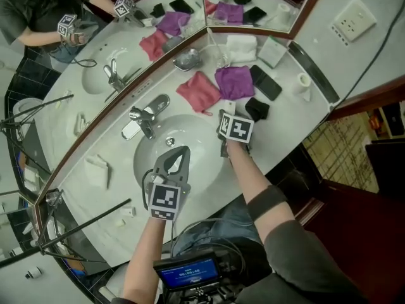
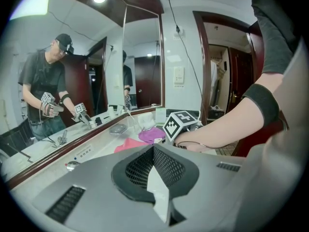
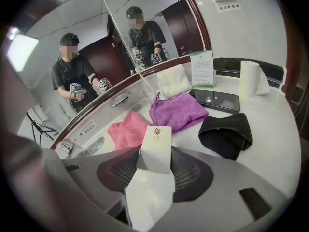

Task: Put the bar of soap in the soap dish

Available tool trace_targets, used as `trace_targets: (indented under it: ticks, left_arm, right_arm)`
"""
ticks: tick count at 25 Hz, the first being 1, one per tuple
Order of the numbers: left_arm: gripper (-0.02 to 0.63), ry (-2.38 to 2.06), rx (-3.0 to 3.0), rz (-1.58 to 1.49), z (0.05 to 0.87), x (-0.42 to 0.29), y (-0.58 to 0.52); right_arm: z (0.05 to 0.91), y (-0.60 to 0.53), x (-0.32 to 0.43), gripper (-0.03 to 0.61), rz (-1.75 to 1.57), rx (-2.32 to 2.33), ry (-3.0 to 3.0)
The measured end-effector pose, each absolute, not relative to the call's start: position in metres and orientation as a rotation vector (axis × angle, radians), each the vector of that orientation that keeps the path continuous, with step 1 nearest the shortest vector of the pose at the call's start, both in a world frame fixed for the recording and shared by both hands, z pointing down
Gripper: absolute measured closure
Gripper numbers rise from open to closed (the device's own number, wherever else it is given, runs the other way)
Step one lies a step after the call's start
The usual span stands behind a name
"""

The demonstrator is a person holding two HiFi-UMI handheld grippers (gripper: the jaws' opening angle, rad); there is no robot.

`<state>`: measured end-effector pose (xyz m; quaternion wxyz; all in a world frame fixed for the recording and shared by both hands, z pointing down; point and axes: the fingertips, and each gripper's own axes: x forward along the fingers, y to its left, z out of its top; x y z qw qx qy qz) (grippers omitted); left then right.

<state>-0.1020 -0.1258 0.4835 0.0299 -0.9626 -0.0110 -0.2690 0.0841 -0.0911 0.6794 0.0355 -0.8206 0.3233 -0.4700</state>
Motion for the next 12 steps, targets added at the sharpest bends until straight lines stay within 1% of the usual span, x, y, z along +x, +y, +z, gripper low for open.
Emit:
trace_targets:
  ticks: [6,12]
  left_arm:
    - [0.611,0.009,-2.999,-0.804,0.481,-0.095,-0.13]
    - [0.611,0.103,-3.017,-0.794,0.481,-0.084,-0.143]
  right_arm:
    - [0.642,-0.122,0.08,0.357,-1.326,-2.333,1.047]
    - [0.595,-0.171,0.092,0.357,-1.193,-2.117,1.11]
